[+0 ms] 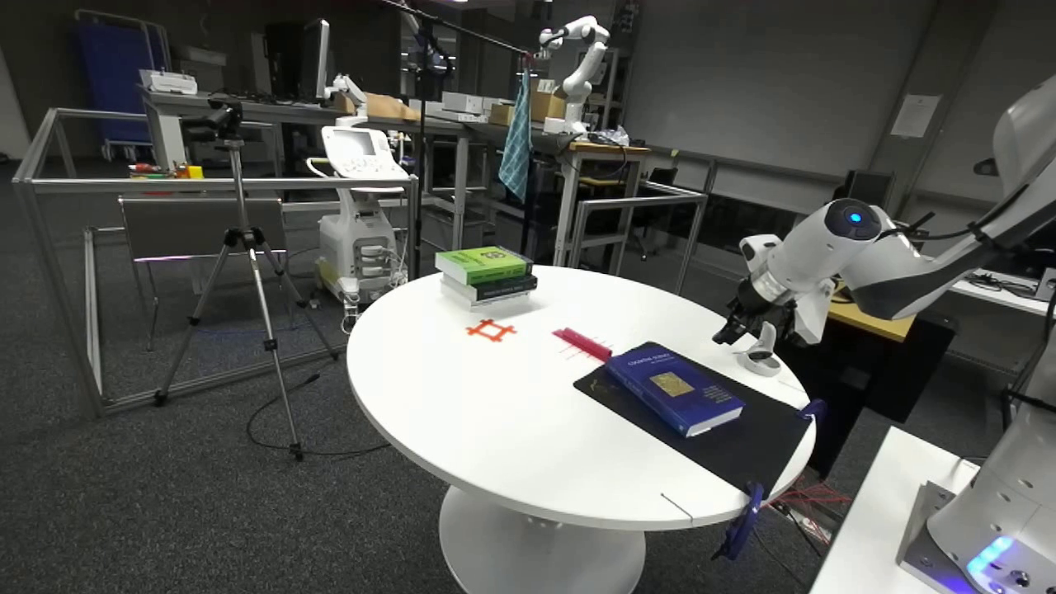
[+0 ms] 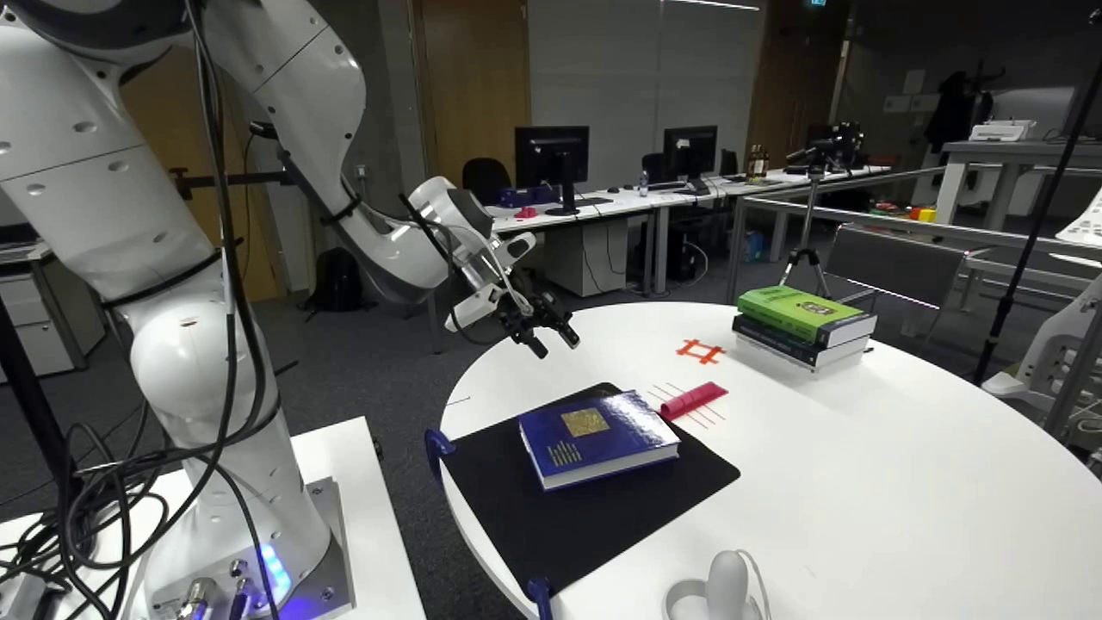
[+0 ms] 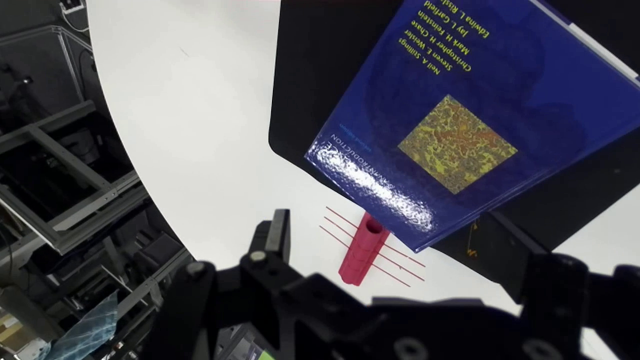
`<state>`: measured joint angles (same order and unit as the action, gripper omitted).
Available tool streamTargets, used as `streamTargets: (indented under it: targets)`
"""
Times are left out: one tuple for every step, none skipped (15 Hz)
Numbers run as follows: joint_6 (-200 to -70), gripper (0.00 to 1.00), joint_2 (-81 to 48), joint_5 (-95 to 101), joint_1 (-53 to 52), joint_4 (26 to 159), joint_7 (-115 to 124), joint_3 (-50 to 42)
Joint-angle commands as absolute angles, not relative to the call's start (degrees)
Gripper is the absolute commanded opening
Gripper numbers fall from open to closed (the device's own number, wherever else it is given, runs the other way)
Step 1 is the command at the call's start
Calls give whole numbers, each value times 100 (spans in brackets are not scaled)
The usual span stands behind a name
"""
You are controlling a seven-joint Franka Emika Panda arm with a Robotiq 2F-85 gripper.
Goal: Close the blue book.
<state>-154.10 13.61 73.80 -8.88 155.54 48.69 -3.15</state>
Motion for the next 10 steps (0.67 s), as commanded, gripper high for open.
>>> streamTargets:
  targets:
    - [-15610,100,1512,6807,-948,15668,4179,-489]
    - [-15647,100,1574,6628,-986,15700,3971,-504]
    - [-15678,100,1679,6341,-1049,15755,3734,-511]
    - [-15717,100,1783,6099,-1106,15798,3568,-501]
    - [-15834,100,1909,5550,-894,15886,3179,-186]
    - [-15870,100,2020,5162,-929,15940,2947,-117]
    - [-15819,100,2159,4709,-970,15989,2678,-8]
    - [-15673,100,2378,4266,-1003,16035,2460,147]
    - [-15495,100,2558,3770,-1046,16056,2245,285]
    - [-15188,100,2773,3278,-1077,16057,2105,456]
